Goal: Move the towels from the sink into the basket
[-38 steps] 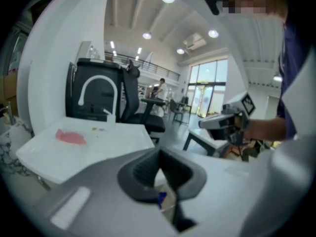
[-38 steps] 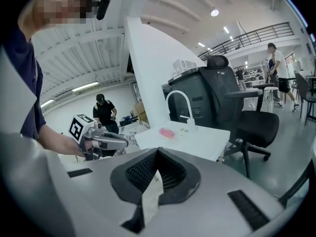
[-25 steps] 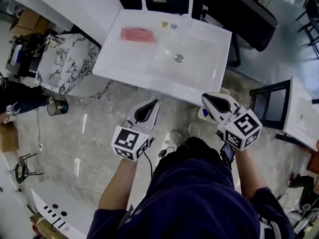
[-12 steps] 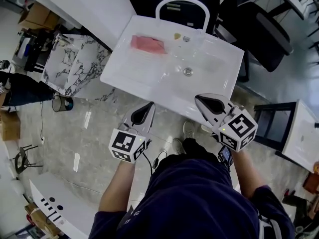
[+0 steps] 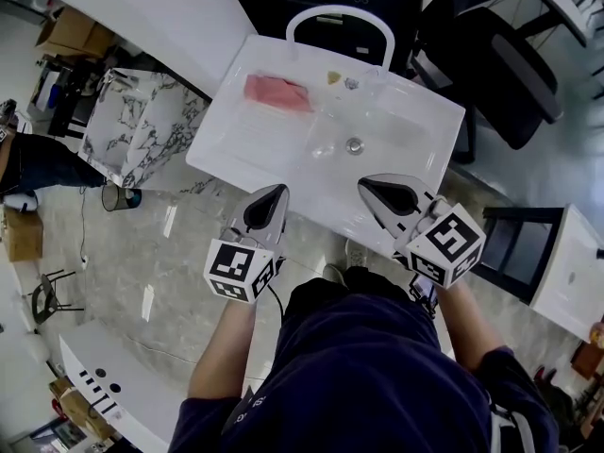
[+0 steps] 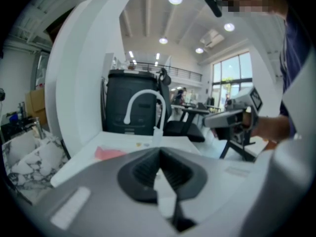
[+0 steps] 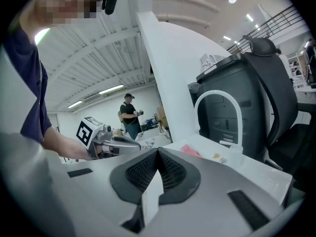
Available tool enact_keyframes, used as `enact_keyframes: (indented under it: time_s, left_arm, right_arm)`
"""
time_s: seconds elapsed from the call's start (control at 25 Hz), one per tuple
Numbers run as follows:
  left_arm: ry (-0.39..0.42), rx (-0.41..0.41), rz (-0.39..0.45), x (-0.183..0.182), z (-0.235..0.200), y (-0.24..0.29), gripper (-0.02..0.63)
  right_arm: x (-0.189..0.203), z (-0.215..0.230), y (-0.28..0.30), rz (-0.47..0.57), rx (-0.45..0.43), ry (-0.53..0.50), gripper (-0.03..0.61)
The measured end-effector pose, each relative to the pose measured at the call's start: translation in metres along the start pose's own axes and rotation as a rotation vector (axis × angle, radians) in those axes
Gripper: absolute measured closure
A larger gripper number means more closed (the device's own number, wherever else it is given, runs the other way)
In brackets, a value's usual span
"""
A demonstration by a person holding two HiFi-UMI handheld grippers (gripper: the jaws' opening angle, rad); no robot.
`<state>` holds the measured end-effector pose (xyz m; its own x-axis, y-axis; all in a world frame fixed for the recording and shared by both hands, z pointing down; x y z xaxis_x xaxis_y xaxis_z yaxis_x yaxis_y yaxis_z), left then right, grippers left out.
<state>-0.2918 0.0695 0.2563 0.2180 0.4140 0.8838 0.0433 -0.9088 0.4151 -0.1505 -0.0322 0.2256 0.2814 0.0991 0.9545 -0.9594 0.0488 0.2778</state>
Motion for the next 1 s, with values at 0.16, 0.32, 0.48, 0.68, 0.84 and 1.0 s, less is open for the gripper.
enact_keyframes:
  time_s: [0.16,0.32,0.48,0.68,0.84,1.0]
  left_arm:
    - [-0.001,-0.003,-0.001,-0.003,-0.007,0.011,0.611]
    - [-0.009,0.004,-0.005,-0.004,-0.023,0.025,0.611]
    - [-0.012,0.020,-0.026,-0.005,-0.050,0.042,0.609]
    - [0.002,0.074,-0.067,-0.010,-0.093,0.072,0.605]
    - [0.003,0.115,-0.108,-0.012,-0.130,0.093,0.579]
    - [0.009,0.152,-0.140,-0.014,-0.166,0.116,0.551]
  right_arm:
    - [-0.002,0.007,0.006,-0.002,0.004,0.007,0.572]
    - [0.001,0.011,0.017,-0.016,0.022,0.014,0.572]
    - [-0.001,0.018,0.031,-0.026,0.066,0.033,0.572]
    - [-0.002,0.036,0.060,-0.052,0.144,0.077,0.572]
    - [-0.004,0.046,0.088,-0.072,0.194,0.116,0.572]
    - [-0.006,0.057,0.113,-0.092,0.245,0.142,0.572]
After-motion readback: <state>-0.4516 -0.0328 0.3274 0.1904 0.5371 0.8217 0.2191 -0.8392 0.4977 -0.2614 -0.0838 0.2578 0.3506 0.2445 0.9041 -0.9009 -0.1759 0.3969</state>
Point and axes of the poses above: the fingertips, and each gripper's own axes: y forward along the fingers, z to its right, x out of its underside, the point moved 4 cm from there along -y, backward along the fingers, and after that the axes turned 9 degrees about -y, right-handed, at the moved point
